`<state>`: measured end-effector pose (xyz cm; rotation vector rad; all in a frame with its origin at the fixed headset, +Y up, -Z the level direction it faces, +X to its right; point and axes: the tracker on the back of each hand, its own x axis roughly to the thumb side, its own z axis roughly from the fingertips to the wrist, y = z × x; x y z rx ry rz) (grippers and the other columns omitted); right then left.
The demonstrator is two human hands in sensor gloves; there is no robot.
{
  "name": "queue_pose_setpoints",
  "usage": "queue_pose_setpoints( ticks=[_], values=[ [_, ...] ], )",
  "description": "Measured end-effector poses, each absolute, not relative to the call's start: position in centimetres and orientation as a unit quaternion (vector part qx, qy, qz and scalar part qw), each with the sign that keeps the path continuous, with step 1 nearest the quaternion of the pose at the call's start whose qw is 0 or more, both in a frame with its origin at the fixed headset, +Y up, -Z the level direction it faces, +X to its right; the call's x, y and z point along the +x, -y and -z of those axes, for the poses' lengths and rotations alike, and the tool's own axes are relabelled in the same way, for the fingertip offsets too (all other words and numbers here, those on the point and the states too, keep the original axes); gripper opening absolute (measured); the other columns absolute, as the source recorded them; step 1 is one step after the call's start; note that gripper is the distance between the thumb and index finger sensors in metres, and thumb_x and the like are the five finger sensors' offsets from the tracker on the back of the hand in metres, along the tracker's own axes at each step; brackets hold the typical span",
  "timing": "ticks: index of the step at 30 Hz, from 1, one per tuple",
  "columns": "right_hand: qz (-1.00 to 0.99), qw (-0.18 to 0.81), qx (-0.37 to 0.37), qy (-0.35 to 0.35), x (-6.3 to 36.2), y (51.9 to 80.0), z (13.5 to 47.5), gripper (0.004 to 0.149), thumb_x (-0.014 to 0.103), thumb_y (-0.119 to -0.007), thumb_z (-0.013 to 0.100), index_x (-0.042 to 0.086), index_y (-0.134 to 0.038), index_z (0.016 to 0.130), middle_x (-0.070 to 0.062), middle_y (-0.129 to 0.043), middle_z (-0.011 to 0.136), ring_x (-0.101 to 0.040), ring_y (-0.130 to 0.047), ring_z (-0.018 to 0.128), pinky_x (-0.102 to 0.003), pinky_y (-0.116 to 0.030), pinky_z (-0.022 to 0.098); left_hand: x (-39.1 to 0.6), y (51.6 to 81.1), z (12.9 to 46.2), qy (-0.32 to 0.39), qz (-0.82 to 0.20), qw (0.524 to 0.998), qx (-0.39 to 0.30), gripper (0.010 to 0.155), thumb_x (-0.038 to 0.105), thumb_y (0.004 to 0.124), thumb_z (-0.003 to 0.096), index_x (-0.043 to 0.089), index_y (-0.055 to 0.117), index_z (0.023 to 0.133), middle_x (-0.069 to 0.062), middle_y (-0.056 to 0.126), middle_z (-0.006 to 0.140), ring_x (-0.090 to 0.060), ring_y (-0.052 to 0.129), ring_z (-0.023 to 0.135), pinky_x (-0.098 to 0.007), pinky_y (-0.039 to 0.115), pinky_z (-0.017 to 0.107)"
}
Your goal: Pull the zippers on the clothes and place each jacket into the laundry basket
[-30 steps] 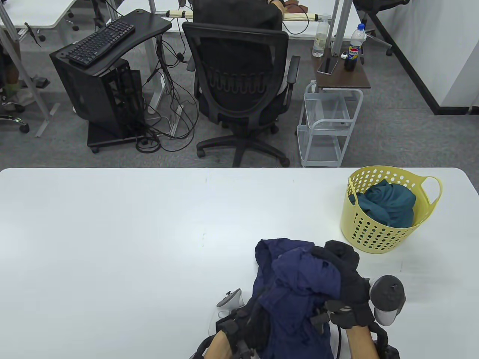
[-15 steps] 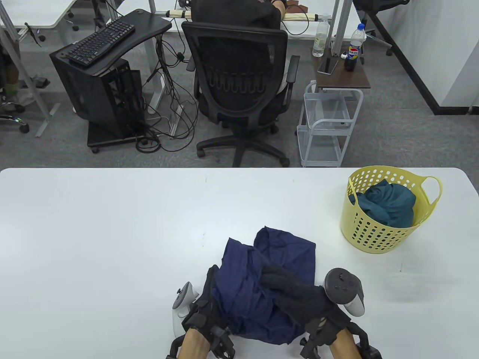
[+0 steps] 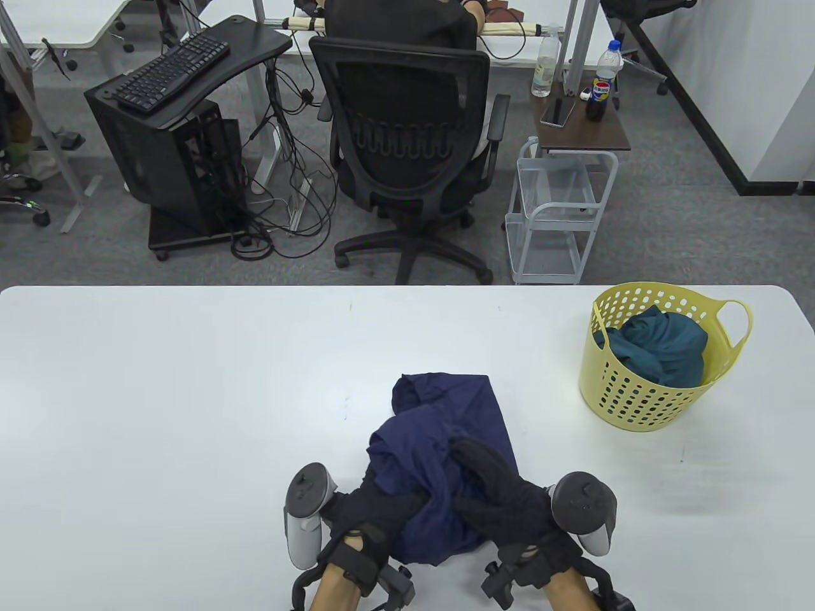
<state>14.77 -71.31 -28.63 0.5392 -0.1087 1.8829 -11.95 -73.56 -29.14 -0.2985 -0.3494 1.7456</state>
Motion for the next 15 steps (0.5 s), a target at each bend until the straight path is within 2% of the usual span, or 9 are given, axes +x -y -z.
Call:
queue_pose_setpoints(
  ticks=[3,5,7,8,9,10,12,15],
  values=[
    [-0.789,0.58,0.197,0.041,15.9,72.1,29.3,0.077,0.041,-0.086,0.047,0.035,-0.042,0.109,0.004,-0.048,0.12,-0.031,-0.054,0.108,-0.051,-0.054,0.076,-13.5,71.8,29.2,0.245,-0.809,0.524,-0.105,0.091,0.049,0.09,0.0414,0.039,0.027,0.106,0.002,0.077,0.098,-0.023,0.105,0.066,-0.043,0.091,0.042],
    [-0.774,0.59,0.225,-0.057,15.7,73.5,30.0,0.087,0.051,-0.089,0.045,0.036,-0.034,0.111,0.0,-0.046,0.123,-0.035,-0.046,0.111,-0.057,-0.042,0.076,-14.0,71.0,29.1,0.288,-0.827,0.472,-0.098,0.09,0.049,0.09,0.0416,0.04,0.027,0.106,0.003,0.078,0.098,-0.023,0.105,0.067,-0.043,0.091,0.042],
    [-0.723,0.594,0.275,-0.219,14.3,75.2,30.1,0.099,0.058,-0.091,0.045,0.036,-0.022,0.112,-0.001,-0.041,0.125,-0.038,-0.024,0.113,-0.064,-0.021,0.073,-14.5,70.5,28.9,0.321,-0.839,0.429,-0.094,0.089,0.049,0.089,0.0423,0.041,0.027,0.106,0.003,0.077,0.099,-0.023,0.104,0.068,-0.044,0.09,0.044],
    [-0.712,0.591,0.284,-0.251,13.8,75.6,30.0,0.101,0.059,-0.093,0.044,0.034,-0.023,0.113,-0.001,-0.048,0.124,-0.038,-0.022,0.113,-0.065,-0.016,0.071,-14.8,70.4,28.8,0.32,-0.843,0.423,-0.088,0.089,0.049,0.089,0.0422,0.042,0.028,0.106,0.004,0.078,0.099,-0.023,0.103,0.069,-0.045,0.089,0.045],
    [-0.715,0.576,0.29,-0.271,12.8,76.0,29.8,0.101,0.059,-0.094,0.043,0.033,-0.026,0.113,-0.002,-0.056,0.121,-0.038,-0.027,0.113,-0.065,-0.015,0.07,-15.1,70.4,28.8,0.316,-0.844,0.425,-0.079,0.088,0.049,0.088,0.0422,0.042,0.029,0.106,0.005,0.078,0.099,-0.023,0.103,0.069,-0.045,0.088,0.045],
    [-0.727,0.56,0.293,-0.268,12.3,76.0,29.7,0.099,0.06,-0.094,0.041,0.029,-0.033,0.114,-0.002,-0.065,0.116,-0.037,-0.04,0.113,-0.066,-0.017,0.069,-15.5,70.4,28.8,0.312,-0.844,0.43,-0.072,0.087,0.048,0.088,0.0421,0.043,0.029,0.106,0.005,0.079,0.099,-0.023,0.103,0.069,-0.045,0.088,0.045],
    [-0.748,0.505,0.315,-0.294,11.0,75.9,29.4,0.086,0.061,-0.093,0.041,0.025,-0.056,0.11,0.003,-0.084,0.104,-0.032,-0.073,0.101,-0.066,-0.024,0.07,-16.4,70.7,28.9,0.296,-0.844,0.444,-0.051,0.086,0.047,0.088,0.0422,0.044,0.031,0.106,0.006,0.079,0.099,-0.023,0.103,0.07,-0.046,0.087,0.046],
    [-0.73,0.472,0.347,-0.353,9.5,76.3,28.5,0.08,0.063,-0.091,0.043,0.026,-0.062,0.108,0.003,-0.087,0.101,-0.028,-0.088,0.088,-0.067,-0.031,0.071,-18.0,71.4,29.2,0.267,-0.861,0.433,-0.023,0.084,0.047,0.085,0.0443,0.048,0.028,0.106,0.011,0.076,0.101,-0.021,0.1,0.074,-0.046,0.085,0.05]
  ],
)
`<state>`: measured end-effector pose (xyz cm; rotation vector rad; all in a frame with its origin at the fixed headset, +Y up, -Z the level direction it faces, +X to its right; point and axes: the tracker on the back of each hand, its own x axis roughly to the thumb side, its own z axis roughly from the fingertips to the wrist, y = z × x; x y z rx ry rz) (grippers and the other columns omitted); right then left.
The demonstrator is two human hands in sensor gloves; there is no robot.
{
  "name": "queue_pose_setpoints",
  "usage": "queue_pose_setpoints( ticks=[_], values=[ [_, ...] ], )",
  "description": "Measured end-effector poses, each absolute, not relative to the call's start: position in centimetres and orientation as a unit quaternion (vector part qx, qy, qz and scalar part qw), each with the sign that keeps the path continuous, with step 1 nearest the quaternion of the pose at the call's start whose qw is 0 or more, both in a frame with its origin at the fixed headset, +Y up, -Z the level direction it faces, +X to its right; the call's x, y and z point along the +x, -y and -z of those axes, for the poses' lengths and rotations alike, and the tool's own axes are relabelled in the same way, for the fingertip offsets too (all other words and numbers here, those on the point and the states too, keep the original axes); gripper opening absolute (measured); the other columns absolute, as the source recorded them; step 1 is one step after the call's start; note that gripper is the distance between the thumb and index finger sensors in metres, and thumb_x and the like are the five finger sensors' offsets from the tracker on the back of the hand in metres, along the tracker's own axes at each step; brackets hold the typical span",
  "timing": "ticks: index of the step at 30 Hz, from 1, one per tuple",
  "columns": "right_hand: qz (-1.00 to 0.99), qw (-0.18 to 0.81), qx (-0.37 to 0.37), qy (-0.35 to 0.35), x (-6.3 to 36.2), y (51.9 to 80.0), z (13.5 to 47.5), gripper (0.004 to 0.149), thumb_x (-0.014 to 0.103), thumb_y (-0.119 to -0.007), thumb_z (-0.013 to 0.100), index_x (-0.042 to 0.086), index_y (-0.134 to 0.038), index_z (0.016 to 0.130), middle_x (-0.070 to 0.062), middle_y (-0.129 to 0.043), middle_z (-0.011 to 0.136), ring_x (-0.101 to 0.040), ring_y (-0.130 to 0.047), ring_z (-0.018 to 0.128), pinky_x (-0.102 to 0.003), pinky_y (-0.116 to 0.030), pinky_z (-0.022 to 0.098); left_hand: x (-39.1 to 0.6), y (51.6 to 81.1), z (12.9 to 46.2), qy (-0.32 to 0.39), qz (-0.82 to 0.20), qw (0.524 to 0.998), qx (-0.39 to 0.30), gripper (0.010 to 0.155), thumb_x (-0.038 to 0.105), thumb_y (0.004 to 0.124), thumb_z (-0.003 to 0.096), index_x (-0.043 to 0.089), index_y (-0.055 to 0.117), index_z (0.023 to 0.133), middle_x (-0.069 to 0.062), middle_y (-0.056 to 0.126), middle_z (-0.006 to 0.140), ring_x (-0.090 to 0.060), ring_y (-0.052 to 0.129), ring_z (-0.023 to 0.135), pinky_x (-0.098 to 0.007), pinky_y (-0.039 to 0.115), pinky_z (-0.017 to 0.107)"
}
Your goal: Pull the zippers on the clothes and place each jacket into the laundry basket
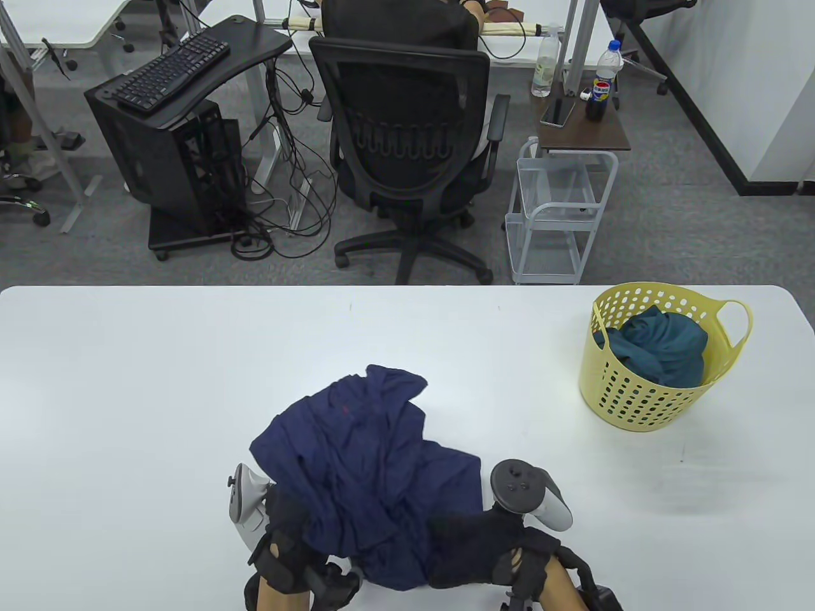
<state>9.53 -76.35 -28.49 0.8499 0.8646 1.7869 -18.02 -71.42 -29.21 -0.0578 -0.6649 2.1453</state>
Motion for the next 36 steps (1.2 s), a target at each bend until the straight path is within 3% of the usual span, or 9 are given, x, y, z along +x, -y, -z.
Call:
queue_pose_setpoints(
  ticks=[7,11,13,18,23,25,28,31,36],
  values=[
    [-0.753,0.425,0.341,-0.37,9.1,76.9,28.4,0.041,0.037,-0.097,0.046,0.036,-0.089,0.086,0.008,-0.098,0.079,-0.025,-0.089,0.076,-0.064,-0.042,0.073,-21.9,73.4,29.4,0.184,-0.876,0.442,0.054,0.081,0.047,0.082,0.0473,0.059,0.023,0.102,0.023,0.067,0.107,-0.016,0.089,0.089,-0.047,0.076,0.063],
    [-0.697,0.526,0.335,-0.353,10.4,76.6,28.9,0.033,0.034,-0.083,0.053,0.037,-0.087,0.085,0.006,-0.09,0.097,-0.036,-0.069,0.102,-0.067,-0.04,0.072,-23.2,73.7,29.4,0.167,-0.871,0.456,0.079,0.078,0.046,0.082,0.0476,0.067,0.027,0.099,0.03,0.067,0.106,-0.012,0.084,0.095,-0.047,0.072,0.067],
    [-0.68,0.571,0.296,-0.351,11.2,76.8,29.4,0.034,0.029,-0.075,0.055,0.035,-0.083,0.087,0.0,-0.094,0.097,-0.034,-0.089,0.089,-0.064,-0.058,0.068,-23.4,73.5,29.3,0.165,-0.857,0.479,0.091,0.075,0.045,0.083,0.0481,0.072,0.032,0.096,0.032,0.066,0.107,-0.011,0.08,0.098,-0.047,0.069,0.07],
    [-0.569,0.691,0.267,-0.356,12.3,77.4,30.0,0.044,0.033,-0.069,0.058,0.025,-0.07,0.101,-0.004,-0.099,0.088,-0.024,-0.108,0.064,-0.05,-0.077,0.06,-22.5,71.7,28.6,0.154,-0.753,0.627,0.127,0.069,0.04,0.082,0.0504,0.076,0.041,0.093,0.03,0.06,0.11,-0.014,0.07,0.104,-0.051,0.06,0.074],
    [-0.495,0.808,0.204,-0.246,13.3,76.7,30.0,0.05,0.043,-0.059,0.063,0.031,-0.05,0.11,0.007,-0.08,0.109,-0.034,-0.076,0.1,-0.063,-0.063,0.066,-16.7,69.0,27.5,0.209,-0.476,0.839,0.161,0.065,0.036,0.083,0.0494,0.073,0.05,0.092,0.022,0.061,0.111,-0.023,0.066,0.105,-0.058,0.057,0.072],
    [-0.46,0.828,0.197,-0.252,13.4,76.8,29.6,0.061,0.059,-0.055,0.062,0.033,-0.039,0.115,-0.001,-0.054,0.122,-0.053,-0.056,0.103,-0.071,-0.06,0.062,-13.5,68.7,26.7,0.222,-0.337,0.899,0.168,0.064,0.039,0.082,0.0484,0.073,0.05,0.091,0.022,0.06,0.112,-0.022,0.064,0.106,-0.058,0.057,0.072],
    [-0.449,0.817,0.218,-0.288,14.1,76.5,29.5,0.107,0.077,-0.067,0.056,0.016,0.003,0.11,-0.021,0.0,0.119,-0.067,-0.024,0.1,-0.079,-0.05,0.061,-8.3,69.4,25.7,0.234,-0.123,0.947,0.185,0.065,0.042,0.082,0.0448,0.074,0.047,0.089,0.024,0.058,0.112,-0.02,0.062,0.107,-0.056,0.059,0.072],
    [-0.545,0.797,0.157,-0.209,15.7,76.3,30.0,0.106,0.069,-0.081,0.053,0.018,-0.008,0.111,-0.018,-0.015,0.121,-0.063,-0.045,0.1,-0.071,-0.063,0.063,-5.8,70.2,25.3,0.274,-0.117,0.946,0.129,0.07,0.045,0.082,0.0419,0.072,0.041,0.092,0.021,0.047,0.116,-0.023,0.051,0.11,-0.059,0.054,0.074],
    [-0.603,0.787,0.044,-0.126,17.5,75.8,29.9,0.057,0.034,-0.085,0.054,0.029,-0.061,0.106,-0.008,-0.072,0.11,-0.044,-0.095,0.076,-0.047,-0.09,0.052,-5.6,70.2,25.4,0.323,-0.181,0.927,0.061,0.073,0.063,0.082,0.0343,0.062,0.048,0.099,0.014,0.041,0.12,-0.025,0.04,0.113,-0.058,0.051,0.075]
  ],
)
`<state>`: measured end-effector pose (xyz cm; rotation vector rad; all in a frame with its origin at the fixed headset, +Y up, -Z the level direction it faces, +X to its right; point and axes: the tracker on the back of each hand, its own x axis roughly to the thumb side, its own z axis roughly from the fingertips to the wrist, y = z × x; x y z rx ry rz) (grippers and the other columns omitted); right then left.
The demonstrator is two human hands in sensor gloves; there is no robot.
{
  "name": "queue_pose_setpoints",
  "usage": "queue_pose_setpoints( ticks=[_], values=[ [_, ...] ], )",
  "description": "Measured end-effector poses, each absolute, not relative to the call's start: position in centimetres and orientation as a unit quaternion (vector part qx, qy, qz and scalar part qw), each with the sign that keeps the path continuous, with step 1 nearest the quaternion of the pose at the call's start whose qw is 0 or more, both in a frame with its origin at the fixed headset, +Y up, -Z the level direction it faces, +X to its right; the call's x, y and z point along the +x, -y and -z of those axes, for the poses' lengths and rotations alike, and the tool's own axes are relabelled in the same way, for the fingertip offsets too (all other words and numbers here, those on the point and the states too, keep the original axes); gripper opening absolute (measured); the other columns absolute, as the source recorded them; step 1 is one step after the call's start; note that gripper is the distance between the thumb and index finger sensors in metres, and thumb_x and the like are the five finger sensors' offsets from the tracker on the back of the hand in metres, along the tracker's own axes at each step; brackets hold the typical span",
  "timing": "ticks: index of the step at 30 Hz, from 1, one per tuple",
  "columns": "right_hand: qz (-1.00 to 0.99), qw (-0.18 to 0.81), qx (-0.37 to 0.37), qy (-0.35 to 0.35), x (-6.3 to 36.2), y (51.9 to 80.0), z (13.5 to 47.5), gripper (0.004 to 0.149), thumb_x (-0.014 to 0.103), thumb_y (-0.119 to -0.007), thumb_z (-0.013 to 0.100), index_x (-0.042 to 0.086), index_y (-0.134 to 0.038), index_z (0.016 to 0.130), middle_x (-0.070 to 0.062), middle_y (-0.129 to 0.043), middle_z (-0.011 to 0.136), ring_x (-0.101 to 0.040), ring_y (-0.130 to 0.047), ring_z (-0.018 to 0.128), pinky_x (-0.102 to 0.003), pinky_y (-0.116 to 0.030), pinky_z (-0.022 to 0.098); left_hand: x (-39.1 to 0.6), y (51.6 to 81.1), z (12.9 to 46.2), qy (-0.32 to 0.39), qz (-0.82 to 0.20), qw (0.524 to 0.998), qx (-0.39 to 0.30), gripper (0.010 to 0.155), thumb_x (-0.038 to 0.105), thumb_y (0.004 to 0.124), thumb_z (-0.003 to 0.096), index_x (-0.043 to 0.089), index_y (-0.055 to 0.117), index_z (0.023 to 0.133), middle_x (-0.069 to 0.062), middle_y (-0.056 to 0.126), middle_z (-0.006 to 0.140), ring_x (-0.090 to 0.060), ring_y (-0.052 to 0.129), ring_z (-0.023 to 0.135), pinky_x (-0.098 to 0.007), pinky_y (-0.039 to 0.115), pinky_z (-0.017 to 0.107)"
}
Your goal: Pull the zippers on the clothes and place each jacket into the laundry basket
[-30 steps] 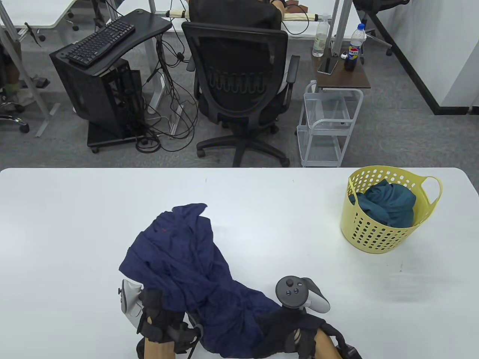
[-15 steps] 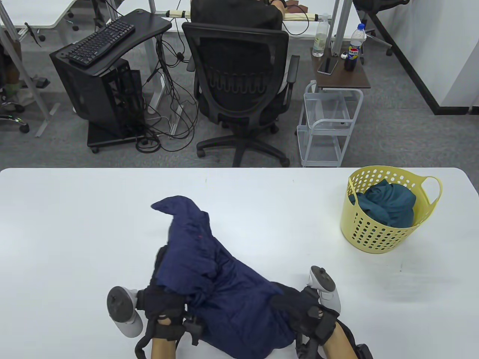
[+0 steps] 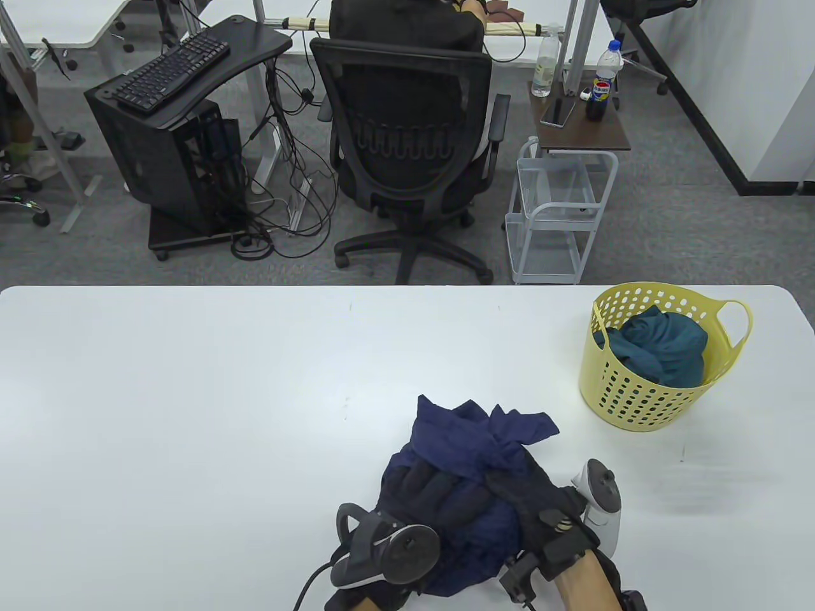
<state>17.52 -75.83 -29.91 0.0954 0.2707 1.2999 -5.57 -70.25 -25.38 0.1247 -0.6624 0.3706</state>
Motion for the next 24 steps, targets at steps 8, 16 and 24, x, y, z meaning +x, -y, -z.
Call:
queue_pose_setpoints(
  ticks=[8,16,24],
  values=[
    [-0.493,0.859,0.11,-0.081,18.3,74.4,30.0,0.05,0.034,-0.083,0.056,0.035,-0.065,0.103,-0.002,-0.077,0.108,-0.038,-0.099,0.074,-0.042,-0.093,0.051,-12.1,68.8,26.1,0.248,-0.547,0.782,0.167,0.082,0.068,0.084,0.0326,0.059,0.041,0.102,0.013,0.047,0.119,-0.021,0.047,0.112,-0.051,0.053,0.077],
    [-0.329,0.909,0.236,-0.104,17.9,72.6,29.8,0.052,0.035,-0.079,0.06,0.035,-0.057,0.107,-0.001,-0.07,0.113,-0.038,-0.095,0.08,-0.041,-0.091,0.056,-11.0,73.4,28.9,0.288,-0.666,0.674,-0.136,0.116,0.081,0.076,0.0309,0.042,-0.013,0.095,-0.007,0.0,0.119,-0.039,-0.001,0.106,-0.069,0.021,0.071],
    [-0.299,0.933,0.198,-0.039,20.5,73.2,30.3,0.052,0.037,-0.074,0.062,0.039,-0.05,0.108,0.004,-0.06,0.117,-0.036,-0.087,0.089,-0.042,-0.084,0.064,-8.6,74.8,29.2,0.325,-0.687,0.596,-0.259,0.096,0.066,0.084,0.0369,0.034,0.029,0.109,0.015,0.086,0.087,-0.022,0.069,0.106,-0.065,0.043,0.074]
  ],
)
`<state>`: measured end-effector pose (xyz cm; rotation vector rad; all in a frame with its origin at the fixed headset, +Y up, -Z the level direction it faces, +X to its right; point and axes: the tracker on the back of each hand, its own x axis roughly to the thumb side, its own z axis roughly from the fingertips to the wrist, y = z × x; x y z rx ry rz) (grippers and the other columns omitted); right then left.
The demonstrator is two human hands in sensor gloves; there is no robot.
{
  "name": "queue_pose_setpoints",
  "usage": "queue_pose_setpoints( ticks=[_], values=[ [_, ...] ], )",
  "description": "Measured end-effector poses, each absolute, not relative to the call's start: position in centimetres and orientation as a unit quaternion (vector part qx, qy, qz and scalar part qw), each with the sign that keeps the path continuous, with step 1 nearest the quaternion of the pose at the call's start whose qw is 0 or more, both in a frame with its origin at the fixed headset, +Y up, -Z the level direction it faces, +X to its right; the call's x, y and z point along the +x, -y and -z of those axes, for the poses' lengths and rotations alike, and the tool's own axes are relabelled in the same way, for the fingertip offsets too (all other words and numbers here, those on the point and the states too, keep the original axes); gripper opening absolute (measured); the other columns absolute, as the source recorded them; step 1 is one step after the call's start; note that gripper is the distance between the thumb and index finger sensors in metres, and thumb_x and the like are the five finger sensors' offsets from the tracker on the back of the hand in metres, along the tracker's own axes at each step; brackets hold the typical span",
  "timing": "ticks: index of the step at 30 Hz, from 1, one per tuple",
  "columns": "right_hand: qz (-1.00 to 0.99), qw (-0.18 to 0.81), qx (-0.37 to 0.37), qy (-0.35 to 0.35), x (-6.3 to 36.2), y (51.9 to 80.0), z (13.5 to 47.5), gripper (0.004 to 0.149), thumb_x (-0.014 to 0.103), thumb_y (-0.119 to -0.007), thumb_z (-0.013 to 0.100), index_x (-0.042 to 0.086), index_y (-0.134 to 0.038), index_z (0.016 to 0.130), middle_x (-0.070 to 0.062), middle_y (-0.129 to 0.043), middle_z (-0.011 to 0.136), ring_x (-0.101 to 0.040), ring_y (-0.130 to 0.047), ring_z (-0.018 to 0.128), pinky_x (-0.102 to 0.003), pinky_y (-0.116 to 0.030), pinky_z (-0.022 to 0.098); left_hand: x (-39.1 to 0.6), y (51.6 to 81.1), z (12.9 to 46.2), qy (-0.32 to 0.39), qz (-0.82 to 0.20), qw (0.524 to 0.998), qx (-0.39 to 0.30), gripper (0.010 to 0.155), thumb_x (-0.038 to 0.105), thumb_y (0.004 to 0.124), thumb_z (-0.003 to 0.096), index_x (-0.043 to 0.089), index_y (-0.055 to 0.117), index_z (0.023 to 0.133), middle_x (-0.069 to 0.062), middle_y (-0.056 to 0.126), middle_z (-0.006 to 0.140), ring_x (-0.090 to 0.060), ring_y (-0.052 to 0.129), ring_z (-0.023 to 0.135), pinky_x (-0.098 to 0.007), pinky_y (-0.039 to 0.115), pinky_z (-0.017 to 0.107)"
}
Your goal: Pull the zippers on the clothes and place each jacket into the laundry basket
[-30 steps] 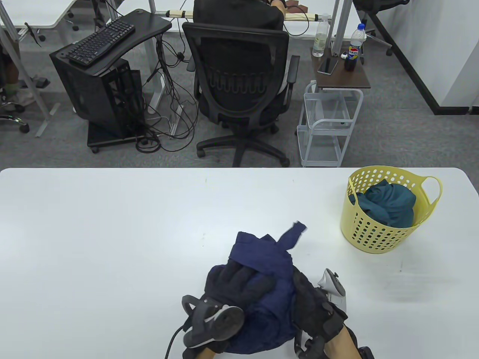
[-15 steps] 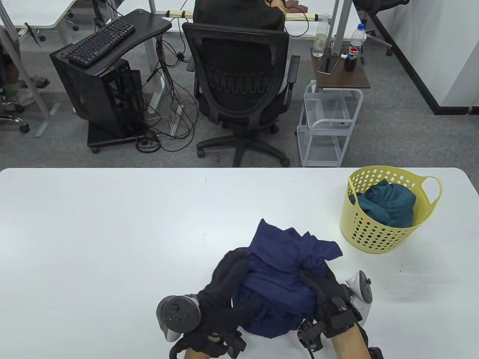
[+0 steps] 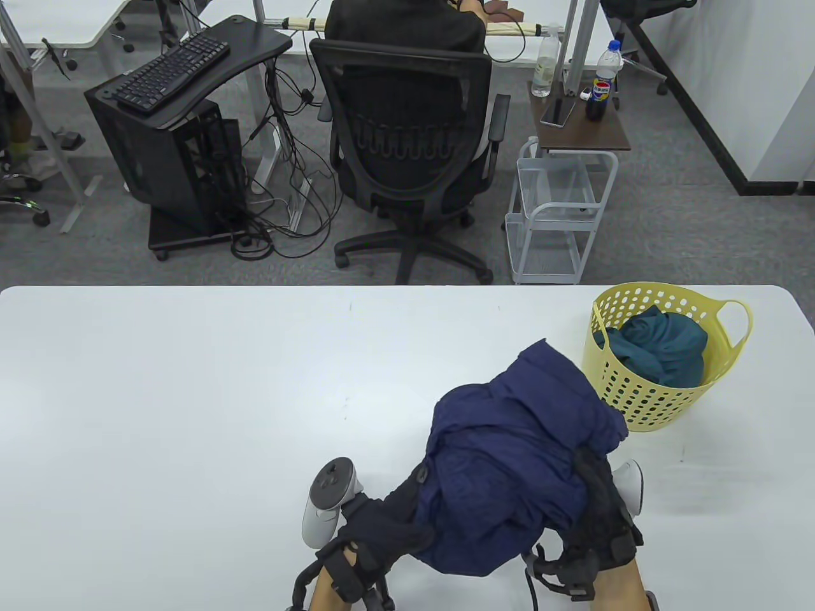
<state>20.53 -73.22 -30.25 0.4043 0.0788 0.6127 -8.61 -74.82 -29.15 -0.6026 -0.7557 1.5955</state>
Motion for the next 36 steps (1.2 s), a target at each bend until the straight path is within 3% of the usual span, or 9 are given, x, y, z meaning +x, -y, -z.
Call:
queue_pose_setpoints(
  ticks=[3,7,15,17,19,22,29,31,36],
  values=[
    [-0.301,0.936,0.182,-0.001,21.7,73.8,30.5,0.051,0.038,-0.071,0.064,0.045,-0.046,0.107,0.009,-0.054,0.119,-0.035,-0.081,0.095,-0.044,-0.079,0.068,-8.0,75.3,29.1,0.303,-0.729,0.554,-0.264,0.083,0.056,0.084,0.041,0.034,0.039,0.108,0.015,0.091,0.075,-0.017,0.1,0.078,-0.054,0.067,0.069],
    [-0.387,0.91,0.143,0.047,22.8,73.9,30.4,0.05,0.035,-0.074,0.063,0.046,-0.051,0.105,0.01,-0.056,0.118,-0.038,-0.078,0.097,-0.049,-0.074,0.068,-7.3,75.4,28.8,0.293,-0.754,0.523,-0.269,0.076,0.048,0.079,0.0463,0.035,0.037,0.108,0.014,0.089,0.077,-0.009,0.109,0.058,-0.04,0.085,0.059],
    [-0.7,0.677,0.201,0.108,19.2,71.0,29.2,0.052,0.029,-0.083,0.053,0.042,-0.068,0.1,0.007,-0.068,0.115,-0.045,-0.072,0.099,-0.063,-0.064,0.067,-8.3,76.4,28.8,0.196,-0.831,0.46,-0.244,0.081,0.047,0.073,0.0486,0.023,0.02,0.106,0.012,0.079,0.093,-0.004,0.104,0.074,-0.033,0.08,0.067],
    [-0.733,0.62,0.28,0.017,17.2,70.9,28.9,0.066,0.042,-0.088,0.051,0.038,-0.057,0.109,0.005,-0.054,0.122,-0.047,-0.057,0.107,-0.067,-0.056,0.07,-9.1,77.0,28.9,0.166,-0.843,0.452,-0.239,0.084,0.05,0.072,0.0484,0.023,0.015,0.104,0.011,0.077,0.098,-0.007,0.101,0.081,-0.034,0.076,0.07],
    [-0.768,0.555,0.308,-0.089,15.6,70.9,28.3,0.095,0.048,-0.094,0.051,0.035,-0.024,0.114,0.004,-0.015,0.127,-0.052,-0.021,0.111,-0.072,-0.034,0.075,-9.6,77.3,28.8,0.146,-0.856,0.431,-0.243,0.087,0.056,0.07,0.0478,0.021,0.013,0.104,0.006,0.077,0.102,-0.013,0.098,0.084,-0.039,0.075,0.07],
    [-0.884,0.396,0.239,0.063,14.1,70.8,27.8,0.112,0.047,-0.1,0.041,0.029,-0.013,0.109,-0.001,-0.015,0.124,-0.054,-0.037,0.109,-0.069,-0.046,0.074,-9.1,76.9,28.4,0.171,-0.859,0.406,-0.261,0.091,0.063,0.065,0.0482,0.022,0.005,0.102,0.001,0.072,0.106,-0.018,0.097,0.085,-0.042,0.073,0.067],
    [-0.902,0.292,0.202,0.247,14.3,70.0,26.7,0.072,0.03,-0.102,0.042,0.034,-0.062,0.103,-0.001,-0.075,0.109,-0.038,-0.099,0.074,-0.045,-0.089,0.051,-9.1,76.6,28.3,0.193,-0.762,0.512,-0.347,0.094,0.069,0.059,0.048,0.011,0.007,0.101,-0.002,0.08,0.102,-0.025,0.094,0.083,-0.05,0.075,0.061],
    [-0.901,0.295,0.192,0.254,14.6,69.8,26.6,0.061,0.027,-0.1,0.045,0.036,-0.071,0.098,0.0,-0.082,0.104,-0.039,-0.102,0.067,-0.044,-0.091,0.046,-9.2,76.8,28.5,0.172,-0.745,0.551,-0.335,0.095,0.07,0.058,0.0479,0.007,0.014,0.102,-0.001,0.082,0.1,-0.028,0.092,0.083,-0.052,0.072,0.061],
    [-0.873,0.332,0.14,0.328,17.7,66.4,26.2,0.057,0.026,-0.097,0.049,0.037,-0.072,0.099,-0.001,-0.081,0.105,-0.041,-0.1,0.067,-0.044,-0.09,0.045,-11.2,76.1,29.1,0.137,-0.7,0.655,-0.251,0.083,0.072,0.059,0.0468,0.027,0.028,0.11,-0.004,0.069,0.11,-0.035,0.082,0.091,-0.058,0.066,0.063]
  ],
)
